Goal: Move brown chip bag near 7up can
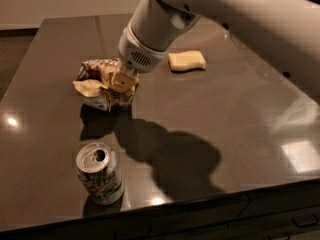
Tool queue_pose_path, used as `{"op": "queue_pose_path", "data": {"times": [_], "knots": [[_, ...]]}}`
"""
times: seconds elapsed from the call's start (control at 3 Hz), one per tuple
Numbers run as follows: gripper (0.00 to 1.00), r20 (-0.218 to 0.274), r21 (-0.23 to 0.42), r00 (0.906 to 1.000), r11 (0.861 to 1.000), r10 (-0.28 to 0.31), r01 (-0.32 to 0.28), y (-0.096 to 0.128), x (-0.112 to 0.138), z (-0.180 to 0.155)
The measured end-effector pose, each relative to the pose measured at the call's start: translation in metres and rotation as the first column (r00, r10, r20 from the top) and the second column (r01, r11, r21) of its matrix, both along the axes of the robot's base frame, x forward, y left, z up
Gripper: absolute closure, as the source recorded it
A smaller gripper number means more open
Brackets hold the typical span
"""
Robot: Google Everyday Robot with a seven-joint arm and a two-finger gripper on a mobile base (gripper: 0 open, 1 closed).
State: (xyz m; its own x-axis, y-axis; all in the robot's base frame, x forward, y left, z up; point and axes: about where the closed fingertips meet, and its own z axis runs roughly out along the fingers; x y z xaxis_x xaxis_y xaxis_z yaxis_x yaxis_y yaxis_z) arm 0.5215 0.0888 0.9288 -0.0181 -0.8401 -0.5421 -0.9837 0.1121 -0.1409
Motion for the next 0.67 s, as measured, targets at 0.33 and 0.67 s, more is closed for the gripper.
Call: {"op": "queue_pose_path", "data": {"times": [0.33, 0.67], "knots": [[1.00, 0.009, -0.037, 0.9926, 0.992, 0.121, -0.121, -0.013, -0.037, -0.008], [1.00, 0.004, -0.070, 0.9823, 0.980, 0.187, -0.187, -0.022, -0.058, -0.018]]}}
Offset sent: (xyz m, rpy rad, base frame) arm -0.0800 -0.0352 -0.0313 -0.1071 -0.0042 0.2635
